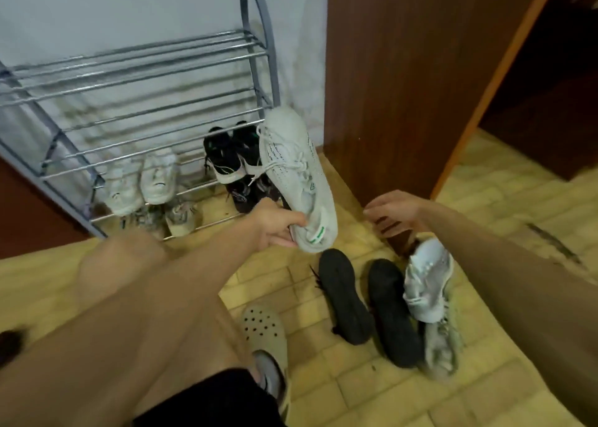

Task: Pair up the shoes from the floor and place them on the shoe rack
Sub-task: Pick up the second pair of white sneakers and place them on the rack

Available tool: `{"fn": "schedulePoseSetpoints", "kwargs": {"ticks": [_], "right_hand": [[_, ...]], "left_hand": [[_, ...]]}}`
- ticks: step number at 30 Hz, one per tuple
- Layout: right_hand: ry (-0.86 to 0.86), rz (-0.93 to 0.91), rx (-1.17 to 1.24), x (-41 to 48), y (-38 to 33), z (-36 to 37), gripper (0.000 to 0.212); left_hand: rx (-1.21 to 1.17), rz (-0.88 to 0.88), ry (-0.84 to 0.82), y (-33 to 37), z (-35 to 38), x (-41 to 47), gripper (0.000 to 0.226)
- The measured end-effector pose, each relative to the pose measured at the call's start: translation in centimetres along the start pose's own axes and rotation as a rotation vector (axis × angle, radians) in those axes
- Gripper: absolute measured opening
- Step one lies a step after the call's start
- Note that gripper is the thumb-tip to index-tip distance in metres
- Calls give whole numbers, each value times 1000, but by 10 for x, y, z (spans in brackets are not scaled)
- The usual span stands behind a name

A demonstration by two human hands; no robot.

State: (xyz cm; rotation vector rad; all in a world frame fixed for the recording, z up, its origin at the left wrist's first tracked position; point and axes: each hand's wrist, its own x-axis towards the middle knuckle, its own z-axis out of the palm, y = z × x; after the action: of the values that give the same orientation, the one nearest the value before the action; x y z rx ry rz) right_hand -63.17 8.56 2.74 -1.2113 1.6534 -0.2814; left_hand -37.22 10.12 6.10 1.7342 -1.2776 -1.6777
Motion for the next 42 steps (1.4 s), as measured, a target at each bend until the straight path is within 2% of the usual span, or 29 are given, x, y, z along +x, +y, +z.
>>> {"fn": "schedulePoseSetpoints", "kwargs": {"ticks": [4,6,9,11,14,19,22,27,30,34,38,42], "right_hand": [[111,129,106,-3,78,9,23],[192,207,187,-7,116,22,28],[211,307,207,-16,168,49,24],[216,381,238,-18,199,69,22],[320,450,228,-18,227,91,23],[544,465,118,-8,241,102,59],[588,416,-48,7,239,105,71],[678,436,-95,43,236,101,78],[719,518,-136,61,237,104,90],[788,617,-119,74,240,106,109],[675,814,71,77,247,96,100],[590,694,12,64,250,89,65]], "left_hand": [[24,-129,-89,-47,58,18,64],[64,-184,-125,-71,83,24,66],[161,-214,-193,-102,109,31,61],[171,-220,-196,-119,115,35,48],[202,-202,-204,-143,112,39,32],[155,-153,-108,-160,111,43,23],[48,-148,-28,-151,112,47,19],[20,-152,57,-154,106,48,20],[59,-172,121,-163,100,52,18],[-1,-205,105,-161,96,63,16],[4,-205,131,-164,97,70,20],[30,-176,147,-165,102,73,16]]}}
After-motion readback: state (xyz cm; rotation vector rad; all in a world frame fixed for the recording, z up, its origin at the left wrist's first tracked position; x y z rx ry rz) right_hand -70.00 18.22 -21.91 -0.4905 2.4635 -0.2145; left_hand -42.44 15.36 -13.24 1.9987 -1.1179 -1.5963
